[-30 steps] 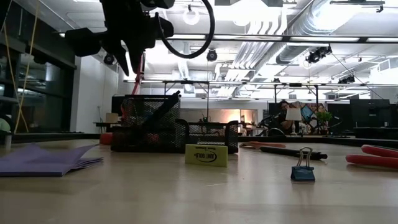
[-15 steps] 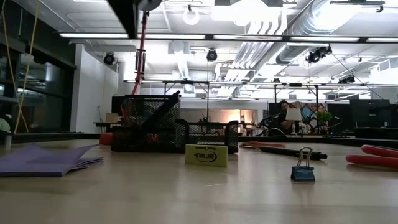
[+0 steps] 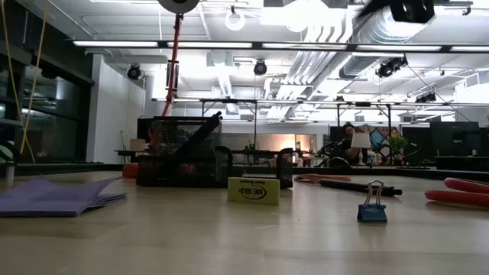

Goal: Pick and place office supplies into organizer
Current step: Put the pen into the desk organizer

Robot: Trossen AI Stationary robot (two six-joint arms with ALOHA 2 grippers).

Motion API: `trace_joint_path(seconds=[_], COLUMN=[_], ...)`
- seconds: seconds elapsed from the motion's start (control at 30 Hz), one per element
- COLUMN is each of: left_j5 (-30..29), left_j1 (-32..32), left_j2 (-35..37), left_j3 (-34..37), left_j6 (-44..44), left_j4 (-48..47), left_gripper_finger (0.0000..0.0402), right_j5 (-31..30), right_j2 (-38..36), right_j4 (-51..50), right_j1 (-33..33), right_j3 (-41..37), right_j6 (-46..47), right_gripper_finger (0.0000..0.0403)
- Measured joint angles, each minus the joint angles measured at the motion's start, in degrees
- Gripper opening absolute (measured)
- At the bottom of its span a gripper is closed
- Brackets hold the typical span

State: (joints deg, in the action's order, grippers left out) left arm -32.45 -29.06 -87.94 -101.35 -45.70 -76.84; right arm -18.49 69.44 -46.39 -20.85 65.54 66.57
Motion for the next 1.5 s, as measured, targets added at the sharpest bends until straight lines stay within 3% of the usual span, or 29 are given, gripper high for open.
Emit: trace_joint_path(seconds=[0.33, 0.6, 0.93, 1.4, 1.5], left_j5=[-10.96, -12.64, -13.19, -12.11, -12.09], left_j1=[-9.68, -13.46, -16.54, -20.24, -20.24], left_j2=[-1.05, -1.24, -1.2, -1.2, -1.2], left_j3=[1.89, 4.23, 5.22, 5.22, 5.22], left_j6=[-12.67, -19.06, -19.47, -21.78, -21.81], left_j4=[0.86, 1.11, 3.37, 3.32, 3.3], left_gripper_finger=[0.0007, 0.0007, 0.0007, 0.0007, 0.0007], right_j5=[7.41, 11.0, 13.03, 14.24, 15.94], right_j2=[10.59, 19.4, 27.32, 29.28, 29.25], right_j4=[-4.29, -3.19, 1.53, 4.62, 9.01], right_j1=[5.21, 6.8, 7.07, 9.66, 10.41], right_j3=[-0.02, -0.02, -0.02, -4.13, -6.28], right_j6=[3.07, 2.14, 2.41, 5.46, 5.65], right_gripper_finger=[0.0107, 0.012, 0.0203, 0.0195, 0.0195])
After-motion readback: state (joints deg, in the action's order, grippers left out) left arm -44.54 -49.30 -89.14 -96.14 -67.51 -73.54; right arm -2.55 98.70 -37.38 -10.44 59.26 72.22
